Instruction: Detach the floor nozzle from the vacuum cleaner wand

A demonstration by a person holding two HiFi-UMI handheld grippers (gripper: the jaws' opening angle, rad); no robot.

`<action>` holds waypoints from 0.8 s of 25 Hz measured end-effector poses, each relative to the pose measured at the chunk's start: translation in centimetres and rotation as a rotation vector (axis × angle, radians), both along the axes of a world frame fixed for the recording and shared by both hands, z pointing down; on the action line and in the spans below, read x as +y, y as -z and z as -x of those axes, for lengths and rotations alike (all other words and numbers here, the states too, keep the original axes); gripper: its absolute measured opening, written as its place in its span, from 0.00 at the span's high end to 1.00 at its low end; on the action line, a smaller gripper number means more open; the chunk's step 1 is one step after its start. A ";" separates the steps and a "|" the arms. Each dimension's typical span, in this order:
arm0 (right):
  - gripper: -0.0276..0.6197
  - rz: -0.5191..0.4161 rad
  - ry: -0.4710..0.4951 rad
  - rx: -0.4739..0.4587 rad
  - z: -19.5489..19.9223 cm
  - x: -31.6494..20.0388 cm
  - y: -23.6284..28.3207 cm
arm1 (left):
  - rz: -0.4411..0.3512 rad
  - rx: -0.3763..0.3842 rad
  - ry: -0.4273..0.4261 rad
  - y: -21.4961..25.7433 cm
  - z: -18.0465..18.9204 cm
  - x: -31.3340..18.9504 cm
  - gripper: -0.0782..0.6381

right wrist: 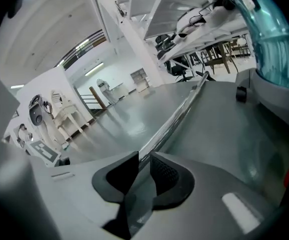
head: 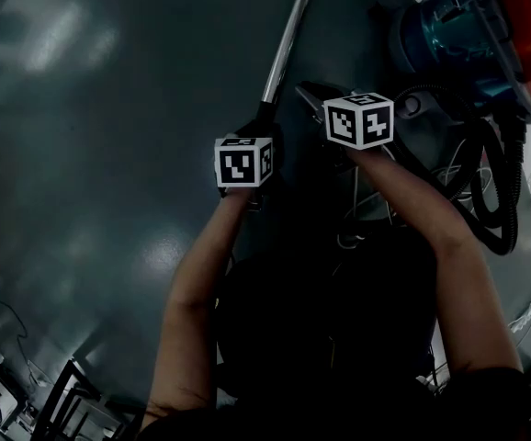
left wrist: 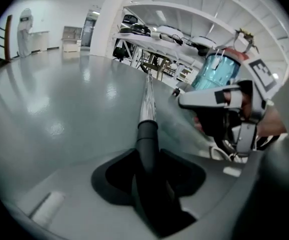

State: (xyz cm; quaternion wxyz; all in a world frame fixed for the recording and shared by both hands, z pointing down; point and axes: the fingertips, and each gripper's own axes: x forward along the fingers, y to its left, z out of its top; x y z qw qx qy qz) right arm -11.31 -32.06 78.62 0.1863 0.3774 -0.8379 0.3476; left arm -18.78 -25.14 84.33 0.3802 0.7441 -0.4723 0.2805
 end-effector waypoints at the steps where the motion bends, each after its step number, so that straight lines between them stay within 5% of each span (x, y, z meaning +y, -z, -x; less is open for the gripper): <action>1: 0.83 0.025 -0.008 -0.025 0.2 0.1 -0.2 | -0.008 0.025 0.008 0.5 -0.1 0.3 0.67; 6: 0.72 0.134 -0.011 -0.152 2.5 0.8 -0.4 | -0.066 0.094 0.023 2.9 -0.5 1.8 0.67; 11: 0.59 0.383 -0.118 -0.272 3.7 1.3 -2.4 | -0.088 0.123 0.020 3.7 -1.0 3.2 0.67; 16: 0.56 0.526 -0.076 -0.275 4.2 1.5 -3.2 | -0.091 0.155 0.014 4.6 -1.1 3.8 0.67; 20: 0.63 0.571 -0.024 -0.197 4.7 2.0 -2.8 | -0.101 0.175 0.016 4.8 -1.2 4.1 0.67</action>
